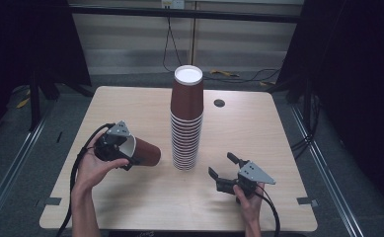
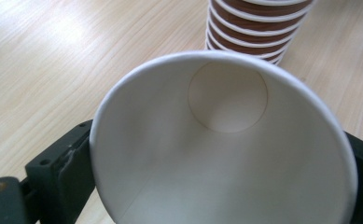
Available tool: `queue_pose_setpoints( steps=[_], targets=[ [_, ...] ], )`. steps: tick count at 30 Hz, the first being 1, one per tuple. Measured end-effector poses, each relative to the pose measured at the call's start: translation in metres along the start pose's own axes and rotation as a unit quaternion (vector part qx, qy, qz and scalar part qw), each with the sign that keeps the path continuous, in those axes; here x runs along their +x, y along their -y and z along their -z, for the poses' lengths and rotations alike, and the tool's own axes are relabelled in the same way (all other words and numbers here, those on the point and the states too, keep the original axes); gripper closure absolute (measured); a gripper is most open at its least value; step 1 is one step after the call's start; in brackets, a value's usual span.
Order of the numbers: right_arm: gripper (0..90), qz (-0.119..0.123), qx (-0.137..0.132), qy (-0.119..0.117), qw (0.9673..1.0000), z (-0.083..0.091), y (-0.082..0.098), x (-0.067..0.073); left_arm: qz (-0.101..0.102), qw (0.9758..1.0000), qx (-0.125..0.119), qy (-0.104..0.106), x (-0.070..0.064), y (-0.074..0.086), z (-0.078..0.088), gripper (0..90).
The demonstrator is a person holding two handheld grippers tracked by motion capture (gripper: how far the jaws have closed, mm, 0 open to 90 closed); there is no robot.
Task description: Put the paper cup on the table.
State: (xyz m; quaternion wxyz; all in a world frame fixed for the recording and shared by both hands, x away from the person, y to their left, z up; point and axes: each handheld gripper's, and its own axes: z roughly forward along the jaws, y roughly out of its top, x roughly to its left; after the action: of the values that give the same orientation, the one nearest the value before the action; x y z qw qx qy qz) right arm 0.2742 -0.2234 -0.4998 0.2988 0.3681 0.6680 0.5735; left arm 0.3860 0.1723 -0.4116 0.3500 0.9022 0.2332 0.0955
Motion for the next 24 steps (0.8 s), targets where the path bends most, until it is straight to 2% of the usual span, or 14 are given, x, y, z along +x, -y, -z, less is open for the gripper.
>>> queue_pose_setpoints(
  steps=[2, 6, 8, 10, 11, 12, 13, 17, 19, 20, 21, 22, 23, 24],
  targets=[
    [12.8, 0.003, -0.008, 0.004, 1.0000, 0.000, 0.001, 0.002, -0.007, 0.9994, 0.030, -0.012, 0.003, -0.006, -0.001, 4.5],
    [12.8, 0.004, -0.015, 0.010, 0.9998, 0.004, 0.002, 0.002, -0.019, 0.9993, 0.033, 0.004, 0.004, -0.016, -0.002, 4.4],
    [12.8, 0.005, -0.021, 0.011, 0.9997, 0.005, 0.003, 0.002, -0.024, 0.9985, 0.050, -0.001, 0.004, -0.021, -0.004, 4.4],
    [12.8, 0.011, -0.028, 0.014, 0.9995, 0.006, 0.004, 0.004, -0.024, 0.9982, 0.055, -0.005, 0.005, -0.023, -0.005, 4.3],
    [12.8, 0.015, -0.033, 0.015, 0.9992, 0.007, 0.004, 0.004, -0.031, 0.9970, 0.071, -0.008, 0.006, -0.027, -0.007, 4.2],
    [12.8, 0.015, -0.038, 0.017, 0.9990, 0.008, 0.005, 0.005, -0.031, 0.9970, 0.071, -0.008, 0.006, -0.027, -0.007, 4.2],
    [12.8, 0.015, -0.044, 0.013, 0.9989, 0.009, 0.005, 0.005, -0.033, 0.9964, 0.078, 0.004, 0.007, -0.030, -0.011, 4.2],
    [12.7, 0.015, -0.069, 0.017, 0.9974, 0.013, 0.007, 0.004, -0.042, 0.9946, 0.094, -0.002, 0.009, -0.037, -0.013, 4.0],
    [12.7, 0.011, -0.070, 0.016, 0.9974, 0.014, 0.008, 0.004, -0.040, 0.9940, 0.102, -0.001, 0.009, -0.041, -0.014, 4.0],
    [12.8, 0.013, -0.069, 0.014, 0.9974, 0.014, 0.008, 0.004, -0.048, 0.9916, 0.120, -0.002, 0.011, -0.044, -0.016, 3.9],
    [12.7, 0.014, -0.069, 0.014, 0.9974, 0.014, 0.008, 0.004, -0.048, 0.9916, 0.120, -0.002, 0.011, -0.044, -0.016, 3.8],
    [12.7, 0.013, -0.070, 0.015, 0.9974, 0.014, 0.008, 0.004, -0.055, 0.9895, 0.133, 0.001, 0.015, -0.047, -0.018, 3.8],
    [12.8, 0.012, -0.070, 0.015, 0.9974, 0.014, 0.008, 0.004, -0.052, 0.9893, 0.136, 0.005, 0.016, -0.047, -0.020, 3.8],
    [12.8, 0.011, -0.069, 0.013, 0.9974, 0.014, 0.008, 0.003, -0.056, 0.9879, 0.145, 0.007, 0.017, -0.048, -0.022, 3.8]
  ],
)
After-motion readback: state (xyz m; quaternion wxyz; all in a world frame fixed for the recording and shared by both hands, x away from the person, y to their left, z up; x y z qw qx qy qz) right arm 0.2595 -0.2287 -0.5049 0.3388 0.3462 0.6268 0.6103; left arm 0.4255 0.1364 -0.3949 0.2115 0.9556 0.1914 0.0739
